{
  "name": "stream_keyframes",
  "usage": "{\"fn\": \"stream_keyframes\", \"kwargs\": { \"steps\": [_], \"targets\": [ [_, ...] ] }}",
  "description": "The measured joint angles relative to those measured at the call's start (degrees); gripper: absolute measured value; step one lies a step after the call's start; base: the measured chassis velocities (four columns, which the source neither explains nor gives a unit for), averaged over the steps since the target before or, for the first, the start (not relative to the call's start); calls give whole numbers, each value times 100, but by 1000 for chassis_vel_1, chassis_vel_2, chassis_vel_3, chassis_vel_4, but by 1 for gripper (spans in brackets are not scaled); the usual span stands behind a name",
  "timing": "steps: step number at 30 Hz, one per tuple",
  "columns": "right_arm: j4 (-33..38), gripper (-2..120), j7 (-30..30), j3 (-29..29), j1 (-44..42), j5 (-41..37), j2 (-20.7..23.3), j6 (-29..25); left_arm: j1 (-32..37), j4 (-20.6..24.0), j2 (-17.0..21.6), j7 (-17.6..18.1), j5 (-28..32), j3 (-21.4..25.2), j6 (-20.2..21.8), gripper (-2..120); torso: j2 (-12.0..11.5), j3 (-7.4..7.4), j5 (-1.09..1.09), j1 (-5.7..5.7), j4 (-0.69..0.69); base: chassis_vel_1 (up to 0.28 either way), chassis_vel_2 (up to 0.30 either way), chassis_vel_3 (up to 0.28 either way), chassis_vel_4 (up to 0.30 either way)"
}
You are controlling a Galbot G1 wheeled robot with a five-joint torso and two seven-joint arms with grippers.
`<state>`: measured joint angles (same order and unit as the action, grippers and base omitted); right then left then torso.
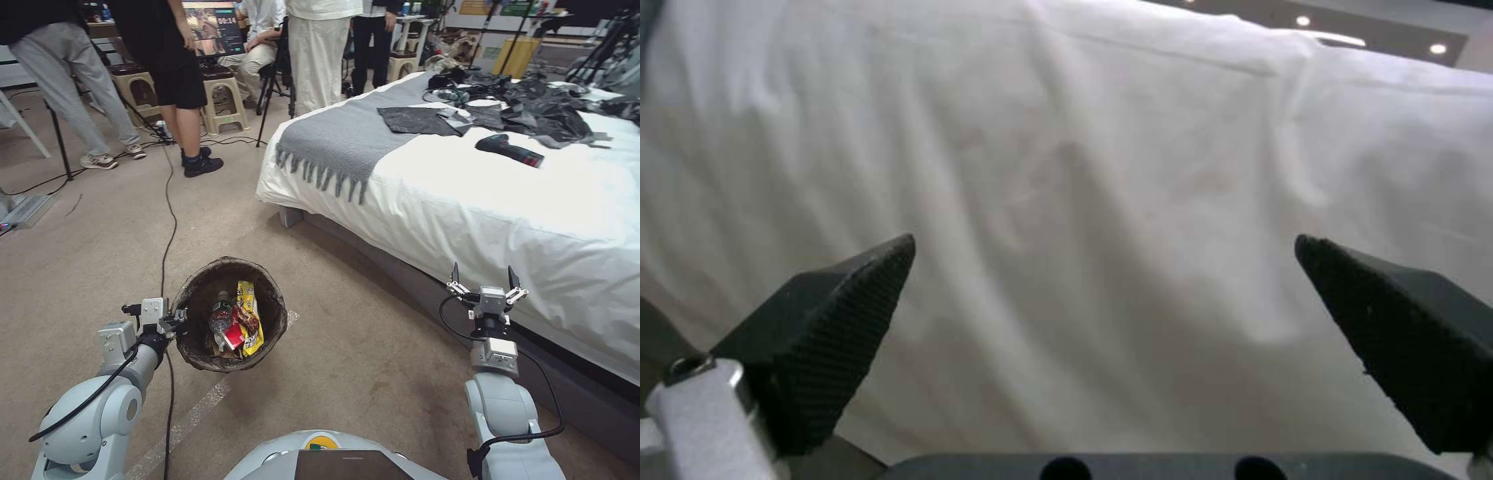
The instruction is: Pick up the trash bin, then pick up the garbage from the floor and place it into the trash bin.
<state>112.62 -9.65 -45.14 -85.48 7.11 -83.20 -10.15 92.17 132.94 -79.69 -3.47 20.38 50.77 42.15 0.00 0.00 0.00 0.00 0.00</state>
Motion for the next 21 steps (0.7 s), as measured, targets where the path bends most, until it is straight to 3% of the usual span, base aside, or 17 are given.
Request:
{"fn": "stream_keyframes", "kwargs": {
  "steps": [21],
  "targets": [
    [-39, 100, 8, 92, -7, 92, -37, -8, -4, 2, 73, 39, 81, 0, -1, 0, 0, 0, 0, 0, 0, 63, 63, 66, 63]
  ]
}}
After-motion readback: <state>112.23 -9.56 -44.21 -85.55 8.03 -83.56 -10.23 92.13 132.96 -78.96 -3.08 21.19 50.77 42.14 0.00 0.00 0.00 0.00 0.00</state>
